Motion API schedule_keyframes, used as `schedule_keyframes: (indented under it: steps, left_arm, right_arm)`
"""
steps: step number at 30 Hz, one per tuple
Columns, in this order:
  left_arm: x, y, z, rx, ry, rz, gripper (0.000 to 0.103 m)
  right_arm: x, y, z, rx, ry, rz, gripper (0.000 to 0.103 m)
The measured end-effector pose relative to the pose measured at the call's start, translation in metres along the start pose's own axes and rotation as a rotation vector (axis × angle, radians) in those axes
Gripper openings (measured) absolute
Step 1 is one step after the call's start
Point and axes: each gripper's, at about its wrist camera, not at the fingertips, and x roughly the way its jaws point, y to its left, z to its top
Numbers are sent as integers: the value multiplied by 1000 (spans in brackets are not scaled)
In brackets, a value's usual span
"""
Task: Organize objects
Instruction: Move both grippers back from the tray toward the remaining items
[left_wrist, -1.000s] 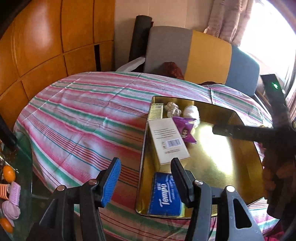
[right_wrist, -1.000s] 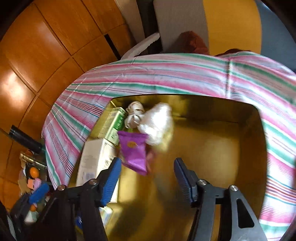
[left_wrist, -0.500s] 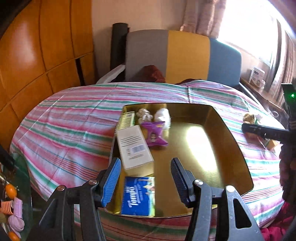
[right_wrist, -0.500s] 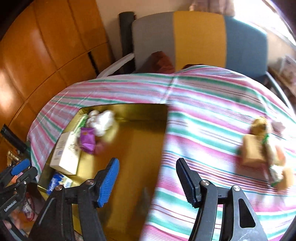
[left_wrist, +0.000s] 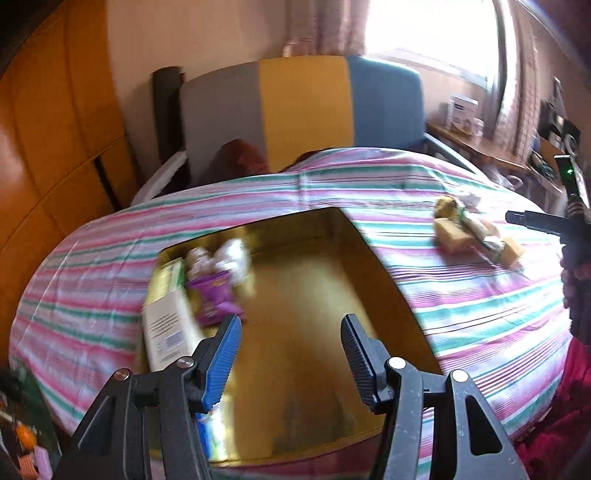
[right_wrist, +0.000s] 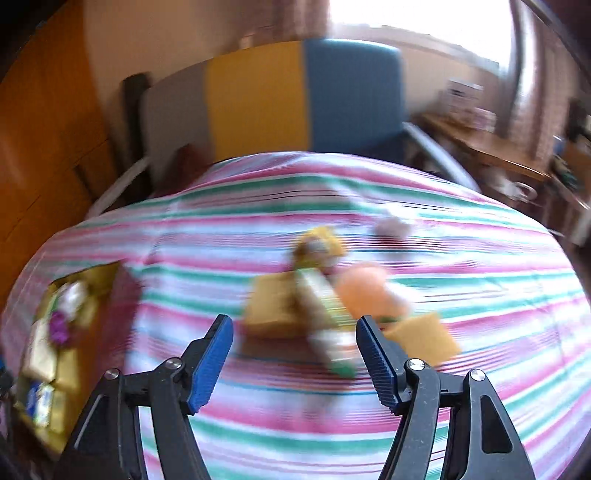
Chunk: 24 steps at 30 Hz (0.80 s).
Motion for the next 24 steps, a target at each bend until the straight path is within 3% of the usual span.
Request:
schedule_keyframes:
  steps: [5, 11, 16, 24]
  left_arm:
    - [13, -38, 21, 36, 14, -92, 57]
    - [47, -94, 45, 58, 77, -210, 57]
    - [80, -129, 60, 55, 144, -278, 57]
    - [141, -170, 82, 35, 236, -300, 56]
  right_arm:
    - [11, -64, -7, 220, 16, -59, 70]
    - [2, -102, -6, 406, 15, -58, 74]
    - [-5, -111, -6, 462, 0, -43, 75]
    - [-6, -106, -3, 467, 9, 1, 75]
